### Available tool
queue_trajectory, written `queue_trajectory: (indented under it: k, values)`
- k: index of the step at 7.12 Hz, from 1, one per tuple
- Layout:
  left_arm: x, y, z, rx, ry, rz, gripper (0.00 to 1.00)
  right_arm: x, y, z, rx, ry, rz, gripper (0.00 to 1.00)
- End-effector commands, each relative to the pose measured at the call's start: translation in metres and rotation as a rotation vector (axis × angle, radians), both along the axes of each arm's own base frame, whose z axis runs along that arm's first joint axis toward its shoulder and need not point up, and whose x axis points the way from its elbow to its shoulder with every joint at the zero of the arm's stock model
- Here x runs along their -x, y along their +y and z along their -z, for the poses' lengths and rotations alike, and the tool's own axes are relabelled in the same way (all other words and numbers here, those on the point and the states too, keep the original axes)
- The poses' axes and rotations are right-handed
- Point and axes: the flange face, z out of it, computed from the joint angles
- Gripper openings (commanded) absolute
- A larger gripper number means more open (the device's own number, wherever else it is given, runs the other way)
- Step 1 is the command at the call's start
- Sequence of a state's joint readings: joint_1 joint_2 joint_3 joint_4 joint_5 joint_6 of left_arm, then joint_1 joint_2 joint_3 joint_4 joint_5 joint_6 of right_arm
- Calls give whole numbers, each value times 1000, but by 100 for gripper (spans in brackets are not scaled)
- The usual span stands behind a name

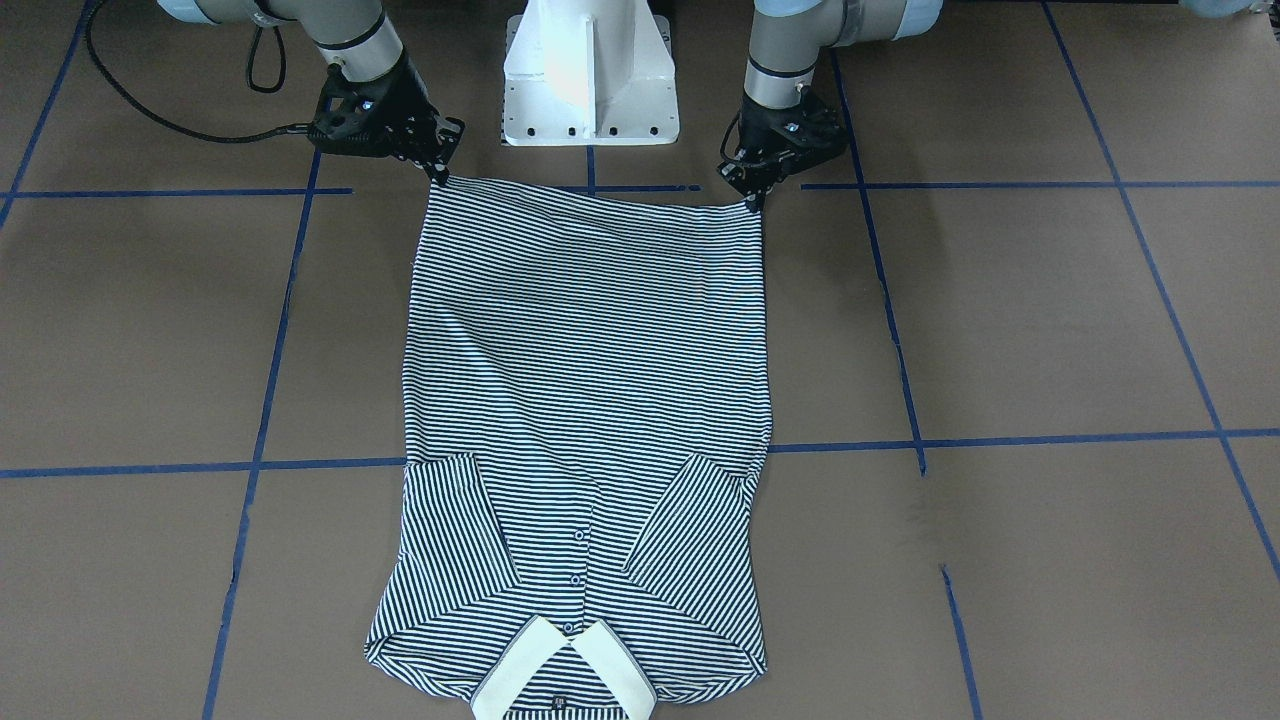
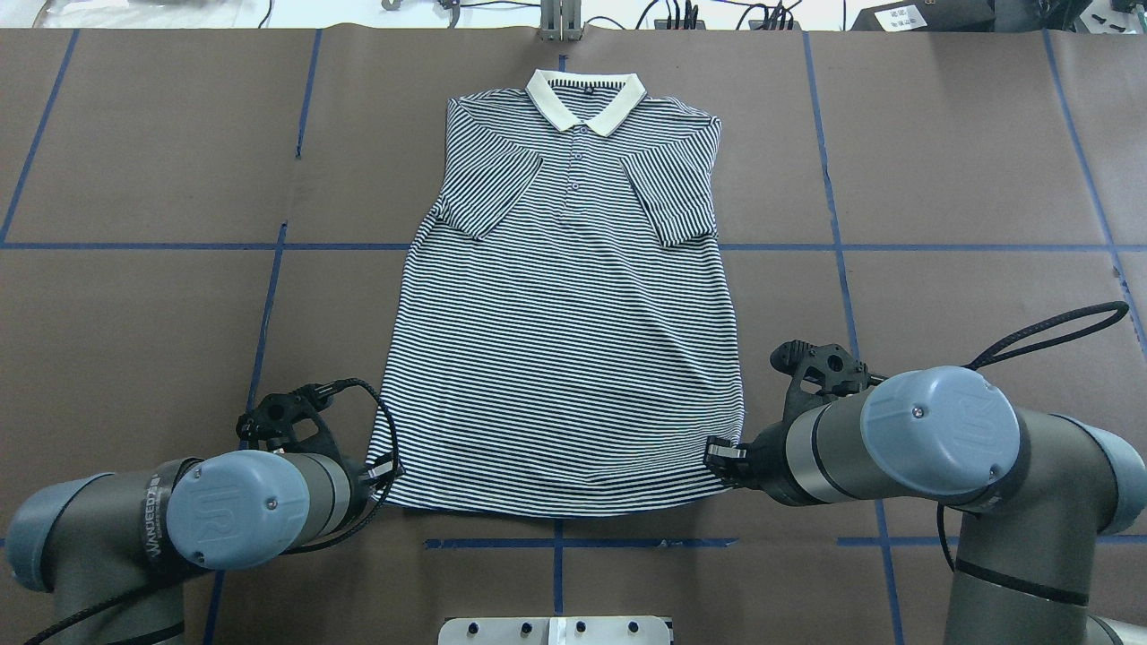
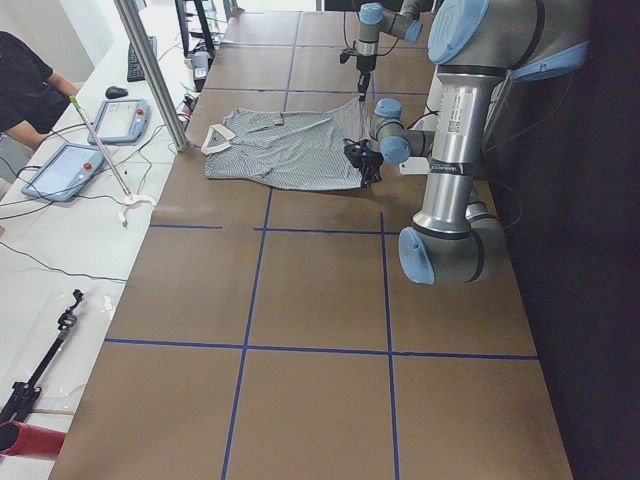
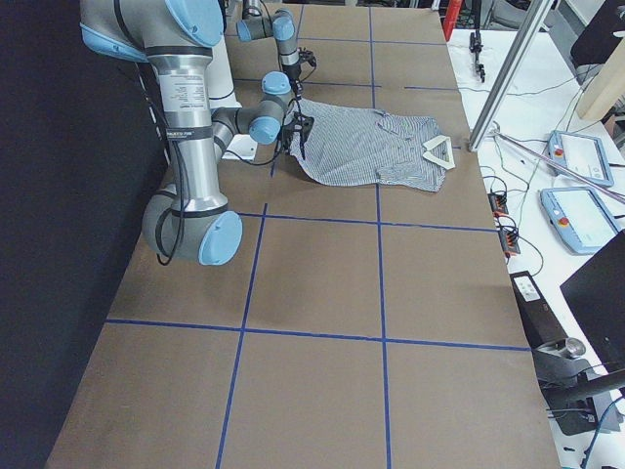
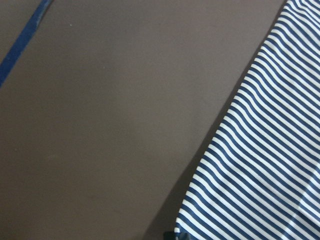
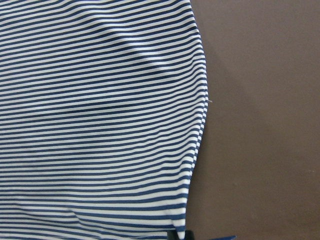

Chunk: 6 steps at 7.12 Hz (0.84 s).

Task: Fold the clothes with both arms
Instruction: 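Grasp both hem corners nearest the robot with both grippers, then lift the hem and fold it toward the collar with both grippers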

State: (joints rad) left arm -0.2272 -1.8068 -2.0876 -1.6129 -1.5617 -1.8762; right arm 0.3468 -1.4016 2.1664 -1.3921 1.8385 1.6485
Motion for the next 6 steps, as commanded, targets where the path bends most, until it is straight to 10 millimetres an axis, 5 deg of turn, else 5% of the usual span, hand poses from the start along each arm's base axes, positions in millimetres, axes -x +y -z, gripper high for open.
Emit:
queue_trajectory:
  k: [1, 3, 4, 6]
  values:
    - [15, 33, 32, -8, 41, -58, 0, -9, 11, 1, 16, -16, 59, 0]
    - [43, 82, 71, 1, 73, -142, 0, -35, 30, -3, -13, -28, 153, 0]
    - [60, 87, 81, 5, 63, -150, 0, -51, 45, 0, -8, -40, 182, 0]
    - [64, 87, 82, 7, 57, -154, 0, -45, 74, 7, -9, -56, 254, 0]
